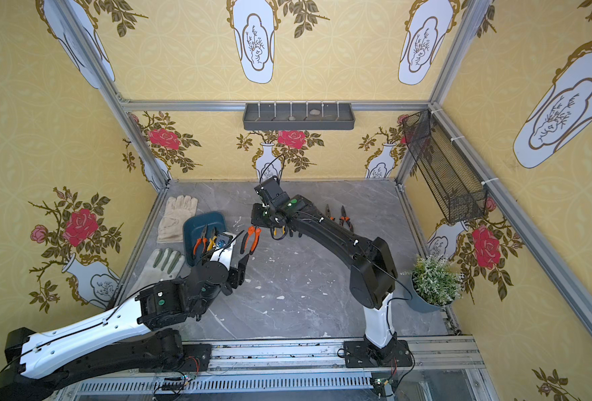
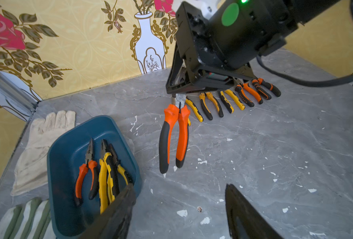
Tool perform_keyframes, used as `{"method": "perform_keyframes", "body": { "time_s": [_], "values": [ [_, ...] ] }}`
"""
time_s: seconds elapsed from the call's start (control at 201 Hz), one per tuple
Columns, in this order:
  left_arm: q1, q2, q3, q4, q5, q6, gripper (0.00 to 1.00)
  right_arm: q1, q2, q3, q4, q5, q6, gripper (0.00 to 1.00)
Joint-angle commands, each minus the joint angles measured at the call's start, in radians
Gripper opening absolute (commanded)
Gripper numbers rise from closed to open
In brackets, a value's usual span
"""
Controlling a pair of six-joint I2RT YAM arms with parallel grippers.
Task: Take the pliers out of the storage box
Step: Pick up the pliers at the center of the board, then place the pliers at the center of the board.
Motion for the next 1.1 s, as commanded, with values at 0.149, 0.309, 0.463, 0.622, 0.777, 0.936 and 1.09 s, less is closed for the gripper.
{"method": "perform_keyframes", "body": {
  "time_s": [0.149, 0.309, 0.463, 0.622, 0.777, 0.936, 1.09],
  "values": [
    [0.003, -0.11, -0.061, -0.118, 0.017, -0.152, 0.71, -0.025, 0.197, 0.333, -0.093, 0.064, -0.242, 0.0],
    [0.003, -0.141, -0.074, -0.141, 0.014, -0.152, 0.71, -0.1, 0.337, 0.488, -0.125, -0.014, -0.233, 0.0],
    [0.003, -0.141, -0.085, -0.134, 0.012, -0.138, 0.73, -0.128, 0.438, 0.596, -0.143, -0.046, -0.24, 0.0],
    [0.005, -0.129, -0.084, -0.108, 0.021, -0.121, 0.73, -0.148, 0.516, 0.675, -0.168, -0.082, -0.226, 0.0],
    [0.005, -0.106, -0.078, -0.082, 0.038, -0.1, 0.73, -0.15, 0.564, 0.686, -0.189, -0.083, -0.247, 0.0],
    [0.005, -0.067, -0.068, -0.064, 0.042, -0.077, 0.74, -0.154, 0.574, 0.656, -0.178, -0.072, -0.27, 0.0],
    [0.005, -0.033, -0.052, -0.059, 0.051, -0.075, 0.74, -0.157, 0.588, 0.645, -0.15, -0.05, -0.284, 0.01]
  ]
}}
